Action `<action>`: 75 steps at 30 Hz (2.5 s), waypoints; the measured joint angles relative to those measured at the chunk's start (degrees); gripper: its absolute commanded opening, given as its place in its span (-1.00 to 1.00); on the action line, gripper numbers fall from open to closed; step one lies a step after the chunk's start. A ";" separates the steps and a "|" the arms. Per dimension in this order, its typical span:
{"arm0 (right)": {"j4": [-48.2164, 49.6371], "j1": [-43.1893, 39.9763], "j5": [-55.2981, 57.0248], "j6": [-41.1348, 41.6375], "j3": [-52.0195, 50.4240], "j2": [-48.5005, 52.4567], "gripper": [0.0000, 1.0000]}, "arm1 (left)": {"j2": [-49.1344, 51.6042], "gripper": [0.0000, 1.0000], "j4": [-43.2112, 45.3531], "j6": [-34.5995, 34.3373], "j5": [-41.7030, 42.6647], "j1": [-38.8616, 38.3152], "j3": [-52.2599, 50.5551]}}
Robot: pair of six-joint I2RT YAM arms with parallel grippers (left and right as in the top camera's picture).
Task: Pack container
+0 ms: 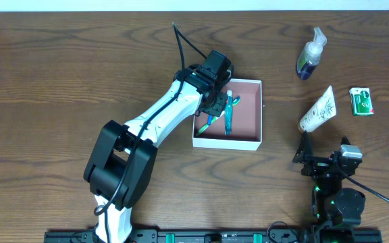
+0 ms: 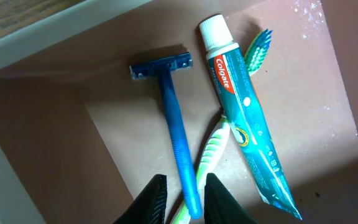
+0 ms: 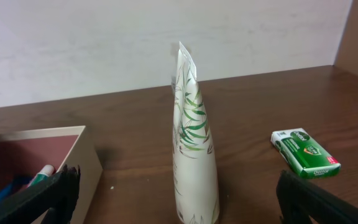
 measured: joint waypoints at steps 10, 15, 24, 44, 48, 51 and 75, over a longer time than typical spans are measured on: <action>0.00 0.00 0.00 -0.02 0.00 0.00 0.99 | 0.00 -0.56 0.57 -0.02 -0.09 0.00 0.00; 0.00 0.00 0.00 -0.02 0.00 0.00 0.98 | -0.09 -0.34 0.70 0.11 0.70 0.00 0.00; 0.00 0.00 0.00 -0.02 0.00 0.00 0.98 | -12.74 0.11 -0.92 0.13 2.60 0.00 1.11; 0.00 0.00 0.00 -0.02 0.00 0.00 0.99 | -42.71 0.98 -30.80 -0.48 -4.83 8.61 3.45; 0.02 0.00 0.00 -0.02 0.00 0.00 0.98 | -48.04 0.96 -34.16 -1.79 -6.60 11.76 2.23; 0.00 0.00 0.00 -0.02 0.00 0.00 0.99 | -52.54 0.96 -35.54 -2.60 -7.17 12.94 1.11; -0.02 0.00 -0.02 -0.02 0.00 0.00 0.98 | -100.19 0.96 -15.43 -17.25 -13.49 13.25 -36.52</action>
